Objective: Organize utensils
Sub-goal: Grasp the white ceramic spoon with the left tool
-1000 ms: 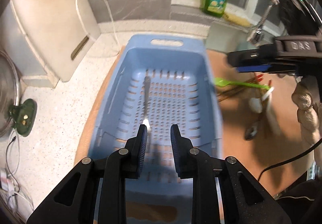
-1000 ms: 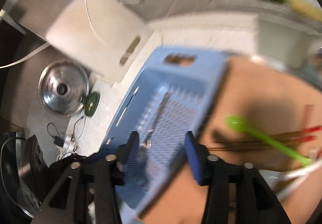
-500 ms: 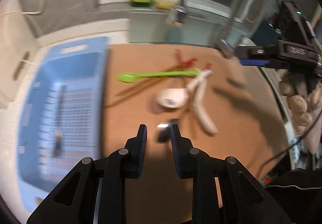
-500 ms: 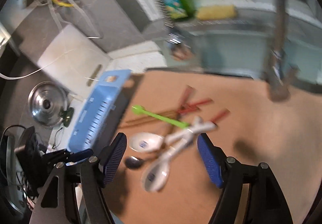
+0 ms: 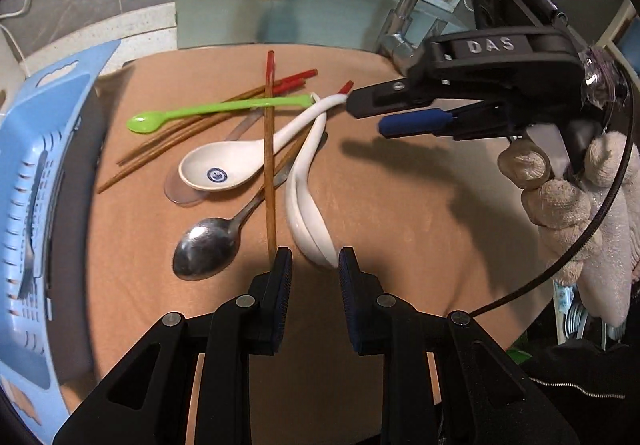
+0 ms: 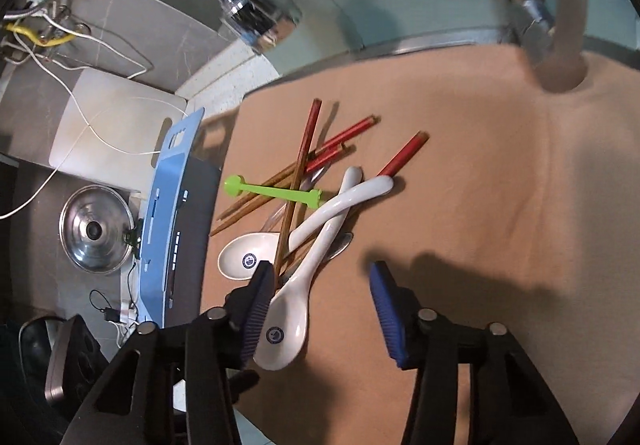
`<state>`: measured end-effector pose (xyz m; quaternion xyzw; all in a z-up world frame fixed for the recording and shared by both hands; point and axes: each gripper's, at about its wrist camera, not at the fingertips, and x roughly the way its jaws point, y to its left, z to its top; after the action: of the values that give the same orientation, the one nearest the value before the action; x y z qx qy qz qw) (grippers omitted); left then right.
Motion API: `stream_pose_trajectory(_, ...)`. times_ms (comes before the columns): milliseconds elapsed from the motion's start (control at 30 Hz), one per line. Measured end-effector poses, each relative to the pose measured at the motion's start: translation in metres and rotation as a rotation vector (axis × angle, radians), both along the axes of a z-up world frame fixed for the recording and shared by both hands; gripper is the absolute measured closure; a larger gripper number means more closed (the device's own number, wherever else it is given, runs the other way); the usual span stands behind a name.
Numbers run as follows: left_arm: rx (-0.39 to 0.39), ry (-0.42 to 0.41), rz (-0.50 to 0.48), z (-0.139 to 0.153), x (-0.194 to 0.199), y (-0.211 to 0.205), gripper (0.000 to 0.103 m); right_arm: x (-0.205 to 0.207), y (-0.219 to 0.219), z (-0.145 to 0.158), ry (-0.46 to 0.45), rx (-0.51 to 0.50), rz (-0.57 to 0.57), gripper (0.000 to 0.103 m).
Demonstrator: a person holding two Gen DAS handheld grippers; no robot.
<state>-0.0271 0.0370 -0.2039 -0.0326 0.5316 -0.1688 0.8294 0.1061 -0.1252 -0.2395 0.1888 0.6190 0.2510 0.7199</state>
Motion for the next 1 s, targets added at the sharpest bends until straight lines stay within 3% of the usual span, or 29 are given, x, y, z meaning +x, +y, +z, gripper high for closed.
stream_pose_trajectory(367,0.082,0.009,0.003,-0.016,0.011,-0.017,0.08,0.013,-0.003,-0.023,0.085,0.027,-0.065,0.064)
stream_pose_trajectory(667,0.123,0.003,-0.058,-0.021,0.011,-0.032,0.081,0.016,-0.001,-0.028,0.103,-0.001,-0.085,0.064)
stream_pose_trajectory(900,0.119,-0.002,-0.109,-0.019,0.006,-0.048,0.081,0.018,-0.014,-0.037,0.151,-0.007,-0.122,0.084)
stream_pose_trajectory(1000,0.125,0.011,-0.116,-0.022,0.008,-0.051,0.08,0.021,-0.02,-0.043,0.182,0.015,-0.148,0.086)
